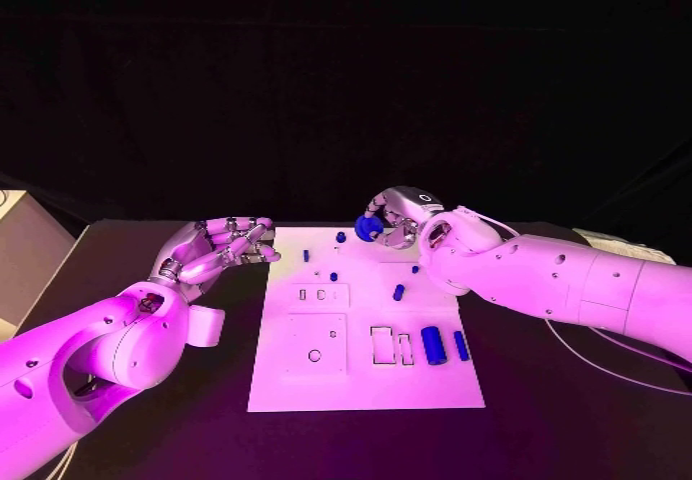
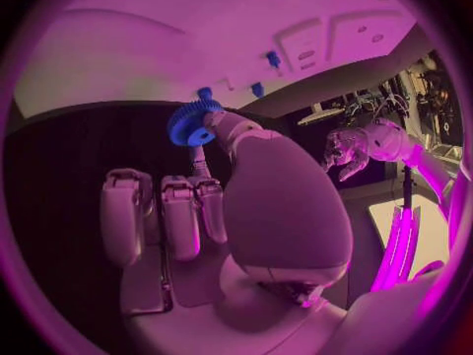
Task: Assemble the parts on the task board
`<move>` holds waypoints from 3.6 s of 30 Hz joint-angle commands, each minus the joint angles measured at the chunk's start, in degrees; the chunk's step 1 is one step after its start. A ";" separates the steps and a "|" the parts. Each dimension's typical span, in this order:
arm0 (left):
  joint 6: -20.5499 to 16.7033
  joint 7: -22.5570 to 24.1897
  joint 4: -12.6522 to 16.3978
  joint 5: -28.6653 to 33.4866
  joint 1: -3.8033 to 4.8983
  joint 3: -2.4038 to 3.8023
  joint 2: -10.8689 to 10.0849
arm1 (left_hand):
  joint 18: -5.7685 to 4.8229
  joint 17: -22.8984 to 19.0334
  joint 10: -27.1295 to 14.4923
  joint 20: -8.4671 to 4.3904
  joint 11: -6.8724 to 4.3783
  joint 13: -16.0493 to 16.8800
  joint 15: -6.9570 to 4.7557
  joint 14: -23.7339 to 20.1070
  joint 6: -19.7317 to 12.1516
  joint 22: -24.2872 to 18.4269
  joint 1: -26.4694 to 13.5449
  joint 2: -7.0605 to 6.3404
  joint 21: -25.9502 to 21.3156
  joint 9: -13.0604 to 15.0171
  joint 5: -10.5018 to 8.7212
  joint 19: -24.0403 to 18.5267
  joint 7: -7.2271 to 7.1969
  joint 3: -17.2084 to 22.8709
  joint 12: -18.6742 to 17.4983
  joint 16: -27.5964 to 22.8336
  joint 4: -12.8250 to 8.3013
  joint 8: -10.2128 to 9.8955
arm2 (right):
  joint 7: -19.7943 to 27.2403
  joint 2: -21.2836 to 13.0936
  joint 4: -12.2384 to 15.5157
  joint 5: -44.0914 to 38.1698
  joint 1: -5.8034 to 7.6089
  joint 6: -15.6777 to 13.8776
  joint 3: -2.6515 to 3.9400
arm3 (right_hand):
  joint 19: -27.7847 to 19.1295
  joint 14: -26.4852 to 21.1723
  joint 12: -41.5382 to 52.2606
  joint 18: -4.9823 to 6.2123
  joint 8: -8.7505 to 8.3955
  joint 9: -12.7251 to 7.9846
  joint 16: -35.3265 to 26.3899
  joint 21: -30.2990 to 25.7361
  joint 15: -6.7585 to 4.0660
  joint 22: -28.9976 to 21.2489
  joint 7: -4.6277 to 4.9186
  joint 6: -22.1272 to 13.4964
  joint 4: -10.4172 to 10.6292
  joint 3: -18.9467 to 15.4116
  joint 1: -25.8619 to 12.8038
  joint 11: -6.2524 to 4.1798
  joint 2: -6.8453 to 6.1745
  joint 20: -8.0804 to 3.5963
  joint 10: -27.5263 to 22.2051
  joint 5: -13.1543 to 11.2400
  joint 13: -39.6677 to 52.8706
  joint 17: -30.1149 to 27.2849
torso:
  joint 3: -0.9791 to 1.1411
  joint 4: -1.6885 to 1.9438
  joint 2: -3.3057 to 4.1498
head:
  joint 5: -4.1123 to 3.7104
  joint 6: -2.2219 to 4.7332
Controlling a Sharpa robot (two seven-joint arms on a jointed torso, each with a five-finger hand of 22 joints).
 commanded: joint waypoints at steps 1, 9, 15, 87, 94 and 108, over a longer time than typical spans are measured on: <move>1.08 0.24 0.09 -0.20 0.00 0.05 0.20 | 0.79 0.09 0.48 -0.12 0.01 -0.08 -0.02 -0.33 0.53 0.08 0.21 -0.58 0.28 -0.08 -0.29 0.35 -0.02 0.36 -0.33 0.25 0.11 -0.33 | -0.75 1.65 -0.08 -4.49 -0.08 -1.75 -0.07 | 2.93 5.69 0.26 -0.85 2.42 1.13 0.35 0.32 -0.55 5.56 -1.48 3.13 0.29 0.64 -0.43 -0.47 0.09 -0.57 6.06 -0.31 15.09 13.80 | -0.11 0.23 0.01 | -0.13 -0.03; 1.17 0.17 0.14 -0.39 0.00 0.05 0.29 | 0.76 0.45 0.56 -0.17 0.01 -0.10 -0.02 -0.53 0.59 0.11 0.33 -0.71 0.41 -0.10 -0.27 0.37 0.00 0.76 -0.46 0.53 0.11 -0.37 | -1.44 5.38 -2.42 -5.19 -1.01 0.25 -0.49 | 2.89 5.68 0.26 -0.83 2.38 1.12 0.34 0.23 -0.54 5.47 -1.44 2.93 0.14 0.97 -0.88 -0.44 -0.13 -0.56 6.06 -0.81 15.09 13.77 | -0.11 0.10 0.08 | 0.16 -0.11; 1.24 0.15 0.17 -0.51 0.01 0.05 0.34 | 0.76 0.45 0.56 -0.17 0.01 -0.10 -0.02 -0.53 0.59 0.11 0.33 -0.71 0.41 -0.10 -0.27 0.37 0.00 0.76 -0.46 0.53 0.11 -0.37 | -1.54 7.08 -3.81 -5.30 -1.91 1.13 -0.55 | 2.91 5.70 0.26 -0.84 2.34 1.11 0.36 0.27 -0.52 5.53 -1.41 2.82 0.09 1.08 -1.03 -0.42 -0.22 -0.56 6.06 -0.97 15.09 13.84 | -0.12 0.16 0.06 | 0.48 -0.30; 1.17 -0.03 -0.21 -0.94 0.01 0.05 0.48 | 0.73 0.78 0.59 -0.16 0.05 -0.11 0.03 -0.83 0.57 0.12 0.21 -0.88 0.47 -0.13 -0.30 0.27 0.04 1.06 -0.60 0.74 0.20 -0.44 | -2.16 7.61 -8.19 -3.32 -3.29 9.60 -1.12 | 3.18 5.97 0.08 -1.08 -1.42 -0.76 0.68 0.99 1.15 6.89 0.29 -2.05 6.09 -11.63 -14.83 1.29 1.89 1.08 5.84 -1.04 14.88 15.09 | 0.08 -0.06 0.09 | 1.17 -0.78; 1.13 -0.02 -0.25 -0.94 0.00 0.05 0.37 | 0.73 0.78 0.59 -0.16 0.05 -0.11 0.03 -0.83 0.57 0.12 0.21 -0.88 0.47 -0.13 -0.30 0.27 0.04 1.06 -0.60 0.74 0.20 -0.44 | -1.76 4.31 -4.53 -3.52 -3.28 4.75 -1.06 | 3.20 5.97 0.17 -1.08 -1.29 -0.73 0.68 1.02 1.07 6.94 0.19 -1.73 6.05 -11.54 -14.84 1.20 2.18 1.03 5.95 -0.54 14.98 15.09 | 0.09 -0.13 0.04 | 1.22 -0.64; 1.15 0.06 -0.73 -0.88 0.00 0.04 -0.04 | 0.73 0.78 0.59 -0.16 0.05 -0.11 0.03 -0.83 0.57 0.12 0.21 -0.88 0.47 -0.13 -0.30 0.27 0.04 1.06 -0.60 0.74 0.20 -0.44 | 10.70 -7.71 3.82 14.65 -0.04 -0.12 -0.10 | 3.02 5.87 -0.39 -1.04 -1.75 -1.15 0.56 0.79 1.13 6.88 0.49 -1.45 2.52 -7.15 -5.29 1.38 0.31 1.04 5.27 -3.55 14.36 14.64 | 0.83 -1.02 -0.07 | 1.16 0.49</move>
